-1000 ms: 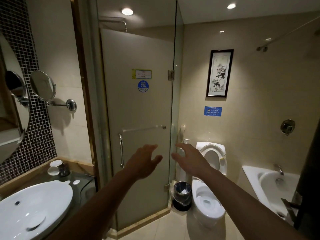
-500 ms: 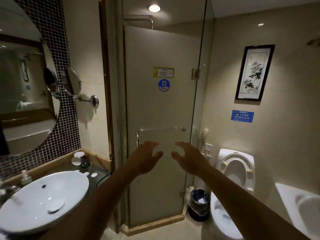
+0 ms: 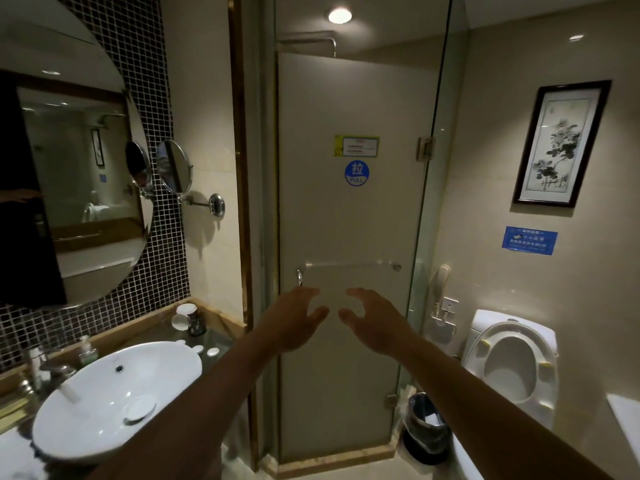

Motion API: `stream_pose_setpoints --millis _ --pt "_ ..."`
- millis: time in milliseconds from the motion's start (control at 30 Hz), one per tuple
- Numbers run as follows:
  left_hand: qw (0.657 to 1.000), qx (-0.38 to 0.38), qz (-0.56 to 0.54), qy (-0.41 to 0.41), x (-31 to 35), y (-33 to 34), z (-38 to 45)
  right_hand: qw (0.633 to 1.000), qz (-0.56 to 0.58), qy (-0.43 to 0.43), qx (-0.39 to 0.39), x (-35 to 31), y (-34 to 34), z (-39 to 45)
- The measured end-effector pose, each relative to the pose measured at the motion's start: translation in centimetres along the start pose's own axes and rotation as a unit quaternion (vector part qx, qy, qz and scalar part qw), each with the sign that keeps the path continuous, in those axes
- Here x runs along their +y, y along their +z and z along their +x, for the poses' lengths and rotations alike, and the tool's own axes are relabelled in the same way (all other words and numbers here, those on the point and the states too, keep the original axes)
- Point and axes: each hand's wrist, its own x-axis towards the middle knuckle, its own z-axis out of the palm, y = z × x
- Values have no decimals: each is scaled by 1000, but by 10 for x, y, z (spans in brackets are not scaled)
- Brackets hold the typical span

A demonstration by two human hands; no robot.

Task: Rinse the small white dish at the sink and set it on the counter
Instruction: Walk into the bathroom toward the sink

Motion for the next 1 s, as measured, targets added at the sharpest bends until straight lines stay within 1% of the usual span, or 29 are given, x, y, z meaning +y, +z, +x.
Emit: stream_pose_setpoints --millis 200,400,567,733,833,1000 --pt "999 8 -16 -30 -39 -2 16 1000 -11 -4 -8 -10 26 32" --pt "999 2 7 -53 -74 -5 26 999 -33 -8 -17 -20 49 65" --pt "998 -5 18 -67 -95 -11 31 998 -34 -36 -39 -29 68 94" --pt "995 3 16 -99 -119 -14 46 996 -14 -57 -71 -28 88 131" --pt "993 12 21 -118 -137 -12 54 995 3 -67 -75 -27 101 154" --pt "985 28 42 -166 -165 -14 64 989 33 -106 -101 -31 122 188"
